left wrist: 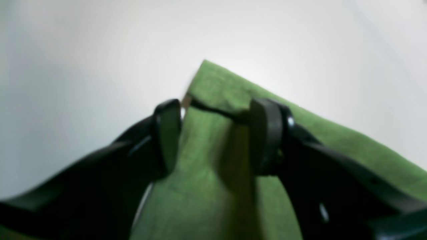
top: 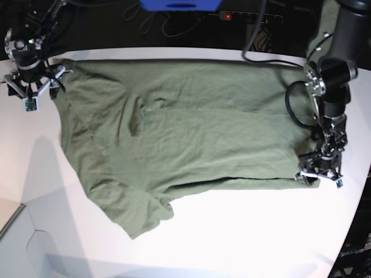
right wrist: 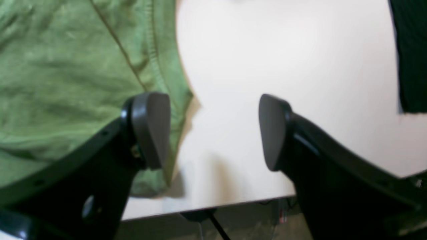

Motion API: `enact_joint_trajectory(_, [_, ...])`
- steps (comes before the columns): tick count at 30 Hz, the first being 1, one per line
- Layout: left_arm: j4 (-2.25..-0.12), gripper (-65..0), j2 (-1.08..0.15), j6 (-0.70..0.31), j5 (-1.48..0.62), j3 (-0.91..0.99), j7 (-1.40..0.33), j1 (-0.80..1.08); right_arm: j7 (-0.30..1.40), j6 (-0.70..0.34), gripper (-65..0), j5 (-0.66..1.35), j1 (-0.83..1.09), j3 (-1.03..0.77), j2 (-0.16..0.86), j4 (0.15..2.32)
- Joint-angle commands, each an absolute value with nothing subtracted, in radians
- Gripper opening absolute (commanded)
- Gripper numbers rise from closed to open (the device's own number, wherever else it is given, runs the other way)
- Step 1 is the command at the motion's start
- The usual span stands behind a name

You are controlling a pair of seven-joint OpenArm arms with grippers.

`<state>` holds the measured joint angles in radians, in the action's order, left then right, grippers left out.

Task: Layout the t-shirt on the table in an organized manner, then fold the t-shirt properly
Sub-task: 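Release the shirt and move the left gripper along the side to the hem corner, then move the right gripper to the hem corner and grasp it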

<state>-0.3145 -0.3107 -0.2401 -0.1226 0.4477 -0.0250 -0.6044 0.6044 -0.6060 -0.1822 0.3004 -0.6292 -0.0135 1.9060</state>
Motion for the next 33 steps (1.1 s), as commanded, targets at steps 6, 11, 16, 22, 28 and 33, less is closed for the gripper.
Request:
enact_joint_trajectory(6, [-0.286,-52.1,-0.320,-0.245,-0.125,0.446,-0.008,-0.633,0.585,-0.601,-23.2,-0.176,0.292,-0.633,0.015,1.922])
enact_joint_trajectory(11, [-0.274,-64.1,-0.320,-0.245,-0.125,0.446,-0.008,-0.636,0.584,-0.601,-23.2,-0.174,0.234,-0.627,0.051,1.922])
enact_joint_trajectory(16, [-0.277,-64.8,-0.320,-0.251,-0.127,0.446,-0.015,-0.633,0.585,-0.601,-23.1,-0.174,0.122,-0.601,0.079,1.922])
enact_joint_trajectory(22, [-0.277,-64.8,-0.321,-0.252,-0.127,0.446,-0.015,-0.630,0.585,-0.601,-23.1,-0.174,-0.070,-0.421,0.127,1.704])
enact_joint_trajectory(28, [-0.367,-64.8,-0.321,-0.252,-0.127,0.446,-0.018,-0.570,0.576,-0.601,-23.0,-0.174,-0.344,-0.289,0.183,1.325])
enact_joint_trajectory(33, [-0.432,-64.8,-0.321,-0.251,-0.127,0.446,-0.093,-0.556,0.564,-0.601,-23.0,-0.174,-0.559,-0.292,0.185,0.989])
